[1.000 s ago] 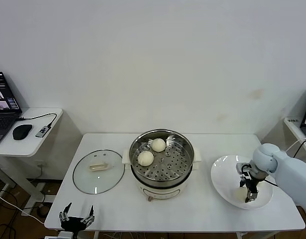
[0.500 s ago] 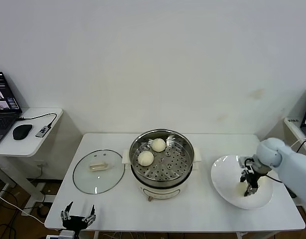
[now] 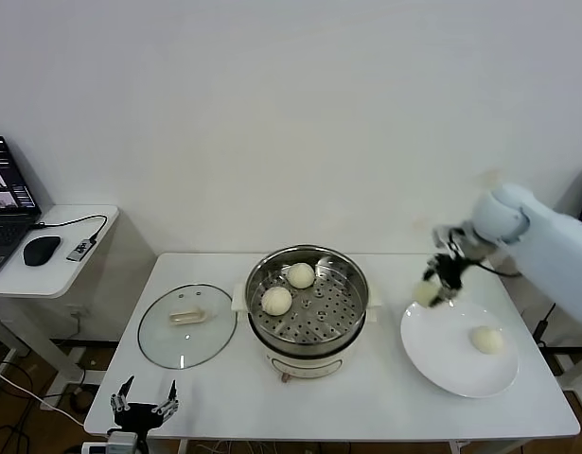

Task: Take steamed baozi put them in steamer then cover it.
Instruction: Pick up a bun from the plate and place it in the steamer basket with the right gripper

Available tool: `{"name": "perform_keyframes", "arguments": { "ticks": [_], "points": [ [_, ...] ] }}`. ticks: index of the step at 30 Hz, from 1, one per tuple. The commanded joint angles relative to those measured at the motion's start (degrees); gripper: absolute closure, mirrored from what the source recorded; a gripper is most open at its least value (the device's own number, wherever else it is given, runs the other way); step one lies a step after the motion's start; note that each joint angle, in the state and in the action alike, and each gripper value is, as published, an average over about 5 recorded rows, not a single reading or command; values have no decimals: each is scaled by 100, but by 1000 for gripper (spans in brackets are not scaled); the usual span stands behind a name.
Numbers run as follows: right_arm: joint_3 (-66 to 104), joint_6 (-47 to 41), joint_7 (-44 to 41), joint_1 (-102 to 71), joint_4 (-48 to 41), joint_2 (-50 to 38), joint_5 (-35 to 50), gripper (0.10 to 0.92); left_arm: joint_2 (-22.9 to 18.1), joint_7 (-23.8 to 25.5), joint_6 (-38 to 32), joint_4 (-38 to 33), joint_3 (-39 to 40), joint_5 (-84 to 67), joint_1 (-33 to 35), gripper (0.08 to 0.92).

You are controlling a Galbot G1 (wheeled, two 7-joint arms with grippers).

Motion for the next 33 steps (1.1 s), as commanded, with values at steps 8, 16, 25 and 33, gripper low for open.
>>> {"name": "perform_keyframes", "arguments": {
  "ticks": [8,16,25,33],
  "points": [
    [-1145,3722,-731,1628,-2173,2571,1467,428,-31,-27,0,-45,-49,-162,-32,177],
    [-1232,4555,-822,1466,-1394,2574,1150,423,-69,-36,-1,-42,-84,-153,-20,177],
    [-1216,5173,-719,1031,-232,2529,-285,423,-160,-58,-33,-68,-97,-132,27,177],
    [-1265,5262,-631,674,235,2743,-910,423,-200,-53,-28,-156,-135,-144,44,177]
  ]
}}
